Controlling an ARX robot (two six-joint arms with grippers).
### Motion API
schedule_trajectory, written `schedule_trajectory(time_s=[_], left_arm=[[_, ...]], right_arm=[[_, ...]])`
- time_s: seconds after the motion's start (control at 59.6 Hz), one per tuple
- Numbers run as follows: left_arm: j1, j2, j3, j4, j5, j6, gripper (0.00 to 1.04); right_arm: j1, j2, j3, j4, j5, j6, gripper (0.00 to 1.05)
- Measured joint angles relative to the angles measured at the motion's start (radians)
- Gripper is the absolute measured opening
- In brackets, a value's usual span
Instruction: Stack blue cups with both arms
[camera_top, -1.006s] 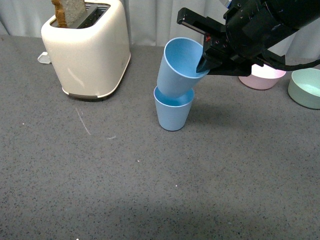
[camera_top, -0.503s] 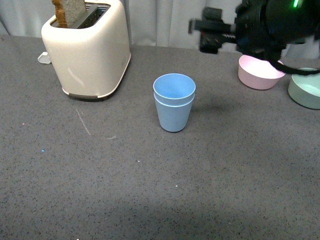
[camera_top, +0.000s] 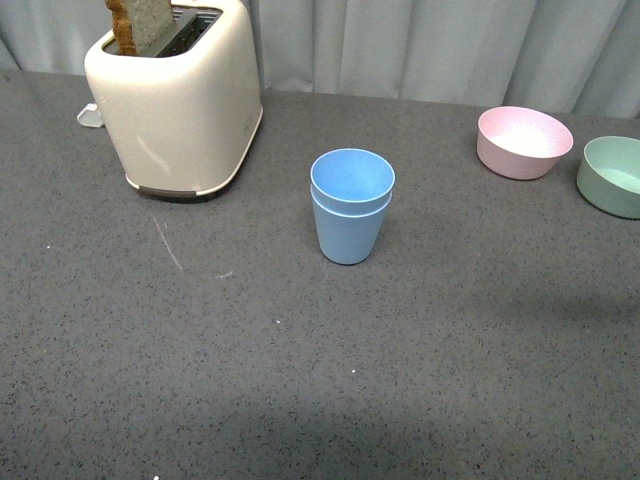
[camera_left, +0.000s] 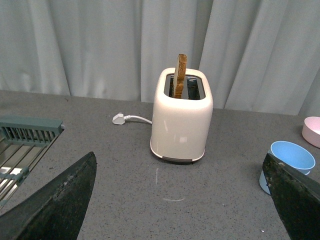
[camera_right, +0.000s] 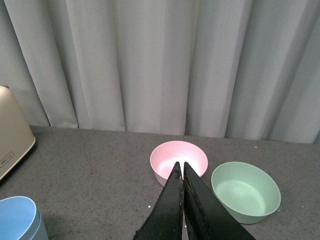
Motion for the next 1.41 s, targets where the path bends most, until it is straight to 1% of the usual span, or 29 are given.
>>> schedule_trajectory(time_s=[0.218,0.402,0.469,0.553,0.939,1.408], left_arm=[[0.000,0.000,0.000,0.000,0.000,0.000,0.98],[0.000,0.000,0.000,0.000,0.000,0.000,0.98],[0.000,0.000,0.000,0.000,0.000,0.000,0.98],[0.000,0.000,0.000,0.000,0.000,0.000,0.98],[0.000,0.000,0.000,0.000,0.000,0.000,0.98],[0.000,0.000,0.000,0.000,0.000,0.000,0.98]], right_arm=[[-0.043,-0.156,-0.107,-0.055,-0.033,0.000,0.01],[-0.069,-0.307,-0.175,-0.138,-0.064,0.000,0.01],[-0.117,-0.374,-0.200,-0.183,-0.129,0.000,0.01],[-0.144,-0.457,-0.222,-0.240,-0.130,0.000,0.01],[-0.144,-0.760,-0.272,-0.489,-0.137,0.000,0.01],[-0.145,-1.072,-0.280,-0.776,-0.137,0.000,0.01]])
